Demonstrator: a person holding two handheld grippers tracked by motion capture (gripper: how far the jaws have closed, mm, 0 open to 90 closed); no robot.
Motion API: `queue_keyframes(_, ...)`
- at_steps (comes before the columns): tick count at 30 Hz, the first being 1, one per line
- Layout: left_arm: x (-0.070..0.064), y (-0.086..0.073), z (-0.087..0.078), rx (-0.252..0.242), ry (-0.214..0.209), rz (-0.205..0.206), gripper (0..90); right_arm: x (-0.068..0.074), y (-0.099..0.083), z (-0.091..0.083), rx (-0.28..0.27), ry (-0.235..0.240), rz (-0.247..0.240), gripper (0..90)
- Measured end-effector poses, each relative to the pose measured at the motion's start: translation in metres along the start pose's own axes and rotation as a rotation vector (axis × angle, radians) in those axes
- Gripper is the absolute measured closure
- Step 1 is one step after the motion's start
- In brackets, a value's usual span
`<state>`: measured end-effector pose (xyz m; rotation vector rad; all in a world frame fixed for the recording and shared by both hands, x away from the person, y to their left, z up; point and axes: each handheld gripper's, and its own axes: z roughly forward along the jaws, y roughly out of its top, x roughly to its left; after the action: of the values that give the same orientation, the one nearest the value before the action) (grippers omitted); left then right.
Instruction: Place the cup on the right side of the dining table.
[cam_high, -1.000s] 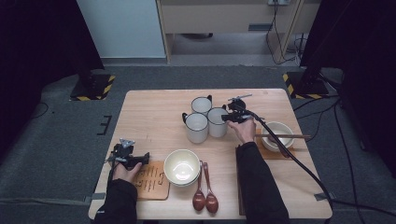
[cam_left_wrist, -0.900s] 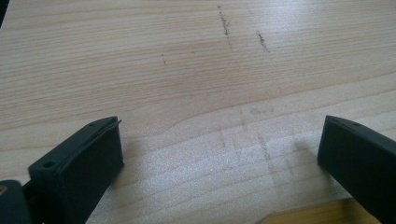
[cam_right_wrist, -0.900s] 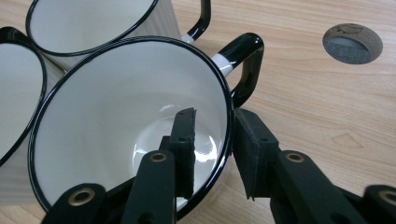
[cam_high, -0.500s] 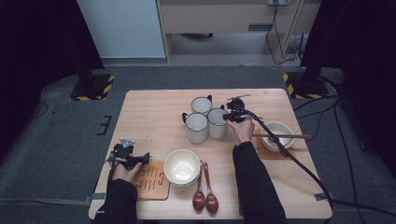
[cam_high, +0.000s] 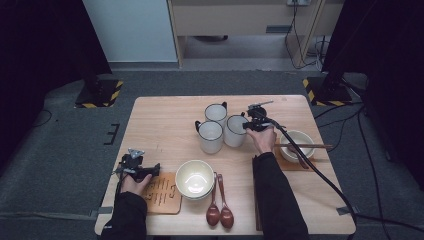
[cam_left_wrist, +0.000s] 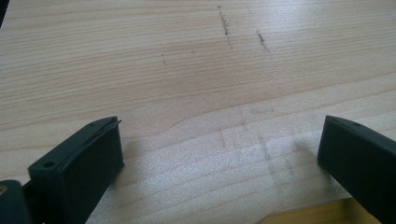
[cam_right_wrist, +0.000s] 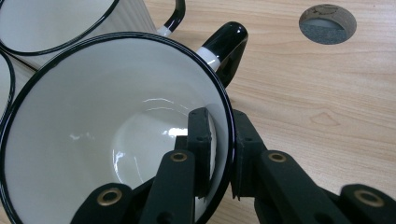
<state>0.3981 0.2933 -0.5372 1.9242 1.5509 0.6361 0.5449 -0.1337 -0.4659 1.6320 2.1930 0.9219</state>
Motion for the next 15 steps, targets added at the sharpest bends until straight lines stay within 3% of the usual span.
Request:
queue_keyframes(8,0.0,0.0,0.0,0.0,0.0,0.0,0.0,-0.002,-0.002,-0.0014,-0.005,0.002,0.03,81.1)
queue_keyframes(15,0.0,0.0,0.0,0.0,0.0,0.0,0.0,-0.0008,-0.0039,-0.0027,-0.017,-0.003,0.015,81.3)
